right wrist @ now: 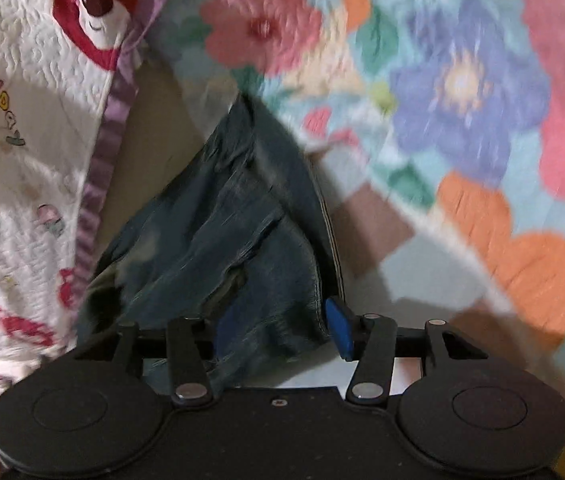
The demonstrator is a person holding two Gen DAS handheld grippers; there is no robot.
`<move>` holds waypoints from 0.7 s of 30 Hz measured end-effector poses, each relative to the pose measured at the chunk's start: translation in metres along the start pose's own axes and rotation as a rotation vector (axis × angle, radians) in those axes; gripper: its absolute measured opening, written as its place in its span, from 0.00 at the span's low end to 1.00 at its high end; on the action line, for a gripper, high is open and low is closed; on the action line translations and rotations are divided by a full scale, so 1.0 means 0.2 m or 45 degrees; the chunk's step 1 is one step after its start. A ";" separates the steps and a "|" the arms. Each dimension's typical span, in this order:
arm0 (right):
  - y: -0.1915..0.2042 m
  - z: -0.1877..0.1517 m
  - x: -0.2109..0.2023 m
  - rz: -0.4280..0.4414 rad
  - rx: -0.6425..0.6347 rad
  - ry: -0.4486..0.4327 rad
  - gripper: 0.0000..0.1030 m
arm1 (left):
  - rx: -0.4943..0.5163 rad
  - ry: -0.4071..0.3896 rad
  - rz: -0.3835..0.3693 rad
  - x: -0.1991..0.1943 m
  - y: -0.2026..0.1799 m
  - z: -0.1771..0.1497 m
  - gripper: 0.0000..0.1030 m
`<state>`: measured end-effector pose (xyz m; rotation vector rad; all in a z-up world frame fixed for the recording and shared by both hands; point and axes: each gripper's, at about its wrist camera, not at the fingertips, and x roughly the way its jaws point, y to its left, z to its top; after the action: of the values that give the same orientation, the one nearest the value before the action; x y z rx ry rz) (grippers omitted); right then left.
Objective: Fold clothes
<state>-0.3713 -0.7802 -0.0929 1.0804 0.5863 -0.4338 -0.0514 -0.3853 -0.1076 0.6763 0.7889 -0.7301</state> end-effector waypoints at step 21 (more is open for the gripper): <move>0.07 -0.22 0.10 0.046 0.148 0.177 0.64 | 0.166 -0.014 0.089 -0.01 -0.12 -0.02 0.44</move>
<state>-0.3575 -0.7359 -0.1107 1.2376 0.6696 -0.3669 -0.0726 -0.3961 -0.1140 0.8131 0.7085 -0.7257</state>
